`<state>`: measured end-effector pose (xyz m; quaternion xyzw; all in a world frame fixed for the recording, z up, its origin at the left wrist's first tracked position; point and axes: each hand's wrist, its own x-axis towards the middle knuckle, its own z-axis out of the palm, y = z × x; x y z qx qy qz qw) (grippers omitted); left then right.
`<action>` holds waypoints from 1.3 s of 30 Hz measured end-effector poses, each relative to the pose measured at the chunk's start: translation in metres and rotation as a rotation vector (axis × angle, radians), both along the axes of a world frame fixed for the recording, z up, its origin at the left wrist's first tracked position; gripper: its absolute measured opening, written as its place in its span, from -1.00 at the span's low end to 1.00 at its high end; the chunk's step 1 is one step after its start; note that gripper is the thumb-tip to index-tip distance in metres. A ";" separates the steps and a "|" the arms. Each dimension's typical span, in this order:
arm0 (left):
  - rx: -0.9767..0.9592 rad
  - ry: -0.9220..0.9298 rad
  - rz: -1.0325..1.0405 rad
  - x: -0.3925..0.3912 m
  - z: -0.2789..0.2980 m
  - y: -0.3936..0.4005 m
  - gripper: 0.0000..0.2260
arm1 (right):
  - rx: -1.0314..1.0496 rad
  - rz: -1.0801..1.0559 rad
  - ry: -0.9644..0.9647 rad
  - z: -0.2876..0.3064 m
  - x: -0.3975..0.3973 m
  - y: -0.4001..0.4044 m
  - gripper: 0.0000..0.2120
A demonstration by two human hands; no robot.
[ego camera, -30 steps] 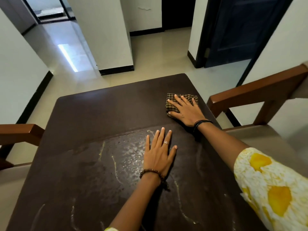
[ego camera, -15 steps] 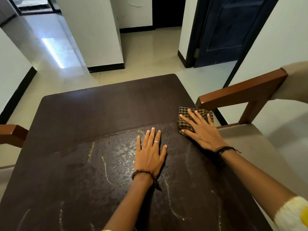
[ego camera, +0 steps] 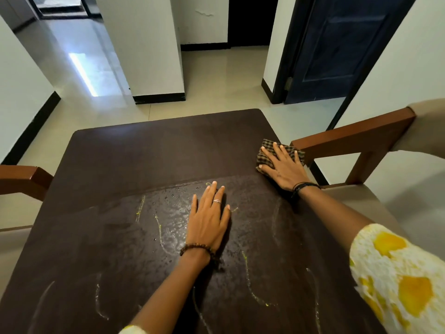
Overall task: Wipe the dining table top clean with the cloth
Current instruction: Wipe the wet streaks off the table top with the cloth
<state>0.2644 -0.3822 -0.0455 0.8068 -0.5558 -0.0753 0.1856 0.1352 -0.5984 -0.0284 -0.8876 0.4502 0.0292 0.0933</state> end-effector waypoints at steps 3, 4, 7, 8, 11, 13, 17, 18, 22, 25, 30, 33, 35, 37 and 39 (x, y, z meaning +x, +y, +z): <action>-0.020 0.017 0.082 0.037 0.002 0.044 -0.35 | -0.062 -0.104 -0.011 -0.001 0.006 0.013 -0.38; -0.019 0.018 0.119 0.051 0.002 0.059 -0.33 | -0.060 -0.162 -0.019 0.000 0.011 0.018 -0.37; 0.040 -0.013 0.243 0.091 0.002 0.108 -0.34 | -0.018 -0.238 -0.031 0.004 0.040 0.036 -0.36; 0.065 -0.017 0.265 0.099 0.001 0.120 -0.35 | -0.013 -0.218 -0.032 0.004 0.055 0.044 -0.37; 0.059 -0.043 0.249 0.106 -0.005 0.135 -0.34 | -0.028 -0.081 -0.059 0.004 0.106 0.079 -0.38; 0.047 -0.053 0.247 0.106 -0.007 0.135 -0.32 | -0.036 0.008 -0.074 0.001 0.145 0.107 -0.39; 0.028 -0.035 0.264 0.106 -0.007 0.132 -0.34 | -0.030 0.160 -0.087 0.000 0.213 0.169 -0.39; 0.027 -0.032 0.272 0.107 -0.005 0.132 -0.31 | -0.016 0.208 -0.093 0.000 0.225 0.184 -0.40; 0.002 0.004 0.268 0.107 -0.001 0.133 -0.29 | 0.019 0.371 -0.079 0.002 0.237 0.200 -0.42; -0.031 0.033 0.260 0.112 0.002 0.142 -0.31 | 0.021 0.367 -0.056 0.001 0.214 0.165 -0.41; 0.028 -0.063 0.418 0.142 -0.001 0.188 -0.52 | 0.021 0.025 -0.074 0.004 0.151 0.100 -0.39; 0.078 -0.038 0.593 0.152 -0.003 0.206 -0.53 | 0.024 -0.102 -0.042 0.006 0.149 0.095 -0.42; 0.112 -0.049 0.631 0.151 -0.003 0.205 -0.54 | 0.014 -0.147 -0.030 0.005 0.164 0.102 -0.44; 0.136 -0.065 0.613 0.153 -0.004 0.203 -0.51 | 0.007 -0.145 -0.033 0.004 0.189 0.115 -0.44; 0.156 -0.073 0.612 0.153 -0.003 0.204 -0.49 | 0.007 -0.088 -0.045 0.005 0.217 0.132 -0.44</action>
